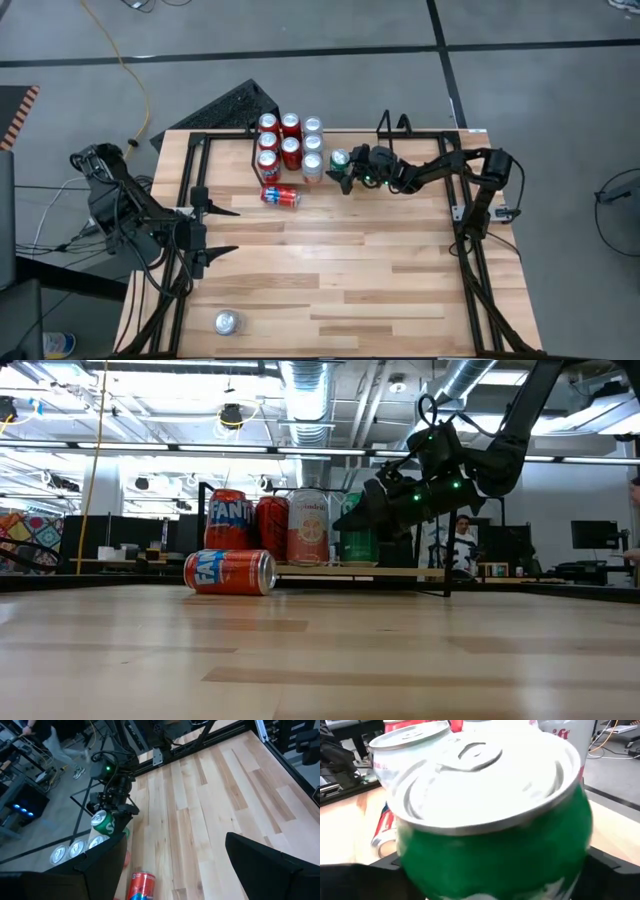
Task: Place canned beverage on shelf
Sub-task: Put the green soda can on the shelf
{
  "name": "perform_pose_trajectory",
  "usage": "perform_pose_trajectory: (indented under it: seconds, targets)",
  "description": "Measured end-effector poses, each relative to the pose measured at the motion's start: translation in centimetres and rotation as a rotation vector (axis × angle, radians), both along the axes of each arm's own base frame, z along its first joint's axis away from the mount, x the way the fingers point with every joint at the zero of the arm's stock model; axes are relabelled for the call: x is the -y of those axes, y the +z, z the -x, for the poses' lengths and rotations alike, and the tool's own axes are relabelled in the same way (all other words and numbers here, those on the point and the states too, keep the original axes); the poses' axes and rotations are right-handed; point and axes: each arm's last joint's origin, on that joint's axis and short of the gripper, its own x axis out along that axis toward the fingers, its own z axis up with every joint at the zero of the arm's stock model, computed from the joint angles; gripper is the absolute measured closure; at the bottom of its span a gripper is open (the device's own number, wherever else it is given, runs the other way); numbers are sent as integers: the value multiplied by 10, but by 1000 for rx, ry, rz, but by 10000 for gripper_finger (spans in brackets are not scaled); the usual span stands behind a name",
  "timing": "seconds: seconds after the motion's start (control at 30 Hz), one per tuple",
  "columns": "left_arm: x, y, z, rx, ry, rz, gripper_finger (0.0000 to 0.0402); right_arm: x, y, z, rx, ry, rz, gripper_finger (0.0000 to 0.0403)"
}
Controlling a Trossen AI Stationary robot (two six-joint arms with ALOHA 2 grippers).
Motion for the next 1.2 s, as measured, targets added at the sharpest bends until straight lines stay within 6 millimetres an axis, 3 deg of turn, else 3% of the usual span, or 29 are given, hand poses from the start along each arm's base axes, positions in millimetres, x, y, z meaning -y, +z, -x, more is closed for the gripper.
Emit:
perform_pose_trajectory:
  seconds: [0.4, 0.7, 1.0, 1.1, 1.2]
  targets:
    - [0, 0, 0, 3, 8, 21, 79, -3, 9, 1, -1, 14, 29, 28]
    - [0, 0, 0, 3, 8, 21, 79, -13, 36, 14, -80, 24, 82, 29]
    - [0, 0, 0, 3, 8, 22, 79, -24, 75, 30, -38, 33, 128, 30]
    - [0, 0, 0, 4, 11, 29, 79, -30, 88, 38, -38, -12, 146, 48]
    - [0, 0, 0, 4, 11, 29, 79, -38, 92, 44, -86, -62, 150, 97]
